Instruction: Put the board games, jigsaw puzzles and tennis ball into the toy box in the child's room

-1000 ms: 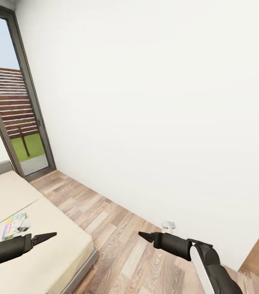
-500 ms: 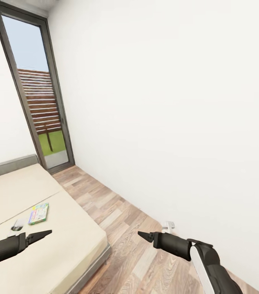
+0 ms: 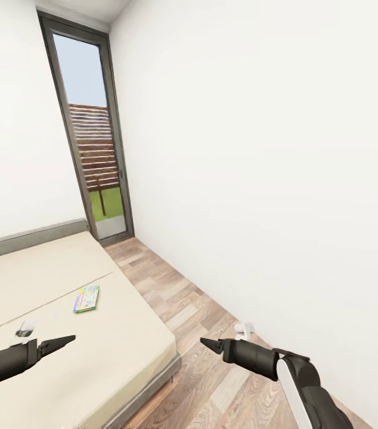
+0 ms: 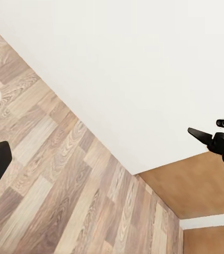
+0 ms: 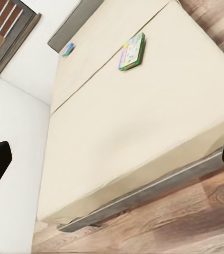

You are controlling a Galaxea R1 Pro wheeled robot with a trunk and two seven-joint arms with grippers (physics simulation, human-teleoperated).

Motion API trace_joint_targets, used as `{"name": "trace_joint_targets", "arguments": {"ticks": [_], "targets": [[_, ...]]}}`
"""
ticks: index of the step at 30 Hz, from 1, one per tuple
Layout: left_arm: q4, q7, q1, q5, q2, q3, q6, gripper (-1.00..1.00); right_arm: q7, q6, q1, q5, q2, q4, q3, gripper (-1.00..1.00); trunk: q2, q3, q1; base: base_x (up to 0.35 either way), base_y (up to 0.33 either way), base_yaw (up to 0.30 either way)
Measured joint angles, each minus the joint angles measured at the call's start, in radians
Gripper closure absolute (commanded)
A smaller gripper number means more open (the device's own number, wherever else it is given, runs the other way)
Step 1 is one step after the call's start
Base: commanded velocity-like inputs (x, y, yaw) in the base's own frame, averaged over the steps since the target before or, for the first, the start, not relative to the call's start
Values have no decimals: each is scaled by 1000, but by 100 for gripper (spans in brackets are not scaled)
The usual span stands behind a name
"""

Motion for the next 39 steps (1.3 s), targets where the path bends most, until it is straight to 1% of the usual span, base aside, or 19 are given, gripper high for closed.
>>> {"name": "trace_joint_targets", "arguments": {"ticks": [39], "targets": [[0, 2, 0, -3, -2, -2, 0, -100, -8, -5, 0, 2, 2, 8, 5, -100, 0, 0, 0, 0, 0, 287]]}}
